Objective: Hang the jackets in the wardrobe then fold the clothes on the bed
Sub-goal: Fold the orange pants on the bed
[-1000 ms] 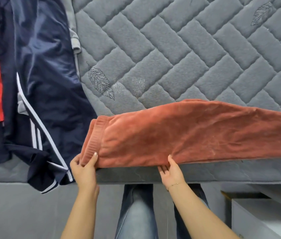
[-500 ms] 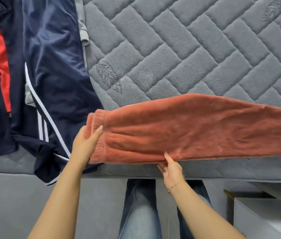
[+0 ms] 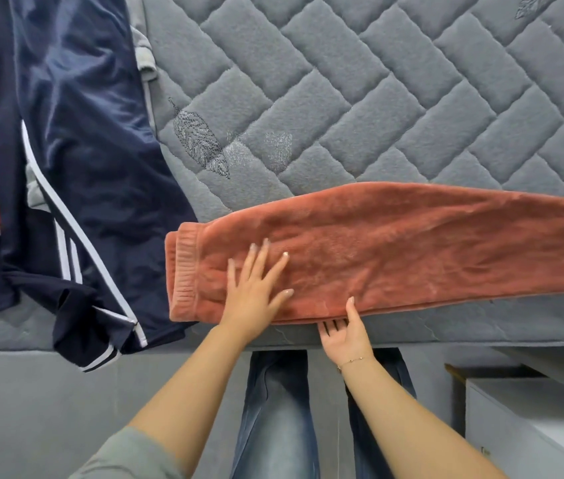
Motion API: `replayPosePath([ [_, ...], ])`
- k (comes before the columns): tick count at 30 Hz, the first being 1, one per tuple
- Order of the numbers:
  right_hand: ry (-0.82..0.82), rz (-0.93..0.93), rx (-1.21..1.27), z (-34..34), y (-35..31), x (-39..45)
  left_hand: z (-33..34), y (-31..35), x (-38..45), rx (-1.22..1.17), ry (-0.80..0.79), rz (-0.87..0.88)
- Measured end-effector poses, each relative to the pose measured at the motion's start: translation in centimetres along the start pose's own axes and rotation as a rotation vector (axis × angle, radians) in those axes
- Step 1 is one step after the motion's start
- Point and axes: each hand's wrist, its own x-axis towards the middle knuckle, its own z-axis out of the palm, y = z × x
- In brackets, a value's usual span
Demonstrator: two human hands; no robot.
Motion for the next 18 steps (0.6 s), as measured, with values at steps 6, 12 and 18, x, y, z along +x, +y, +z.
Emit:
replayPosePath([
  [6,0.009,0.028,0.144,-0.8,-3.0,1.1,0.8,-1.9,1.4,0.230,-0.060,-0.153],
  [12,-0.131,0.053,0.163,-3.2,-8.8,2.9,4.2,7.7,-0.4,0.074,-0.152,0.103],
  [18,-0.118,-0.060,0.092,-7.3,-17.5,4.0,9.2,16.3,1.6,0.169,-0.242,0.009],
])
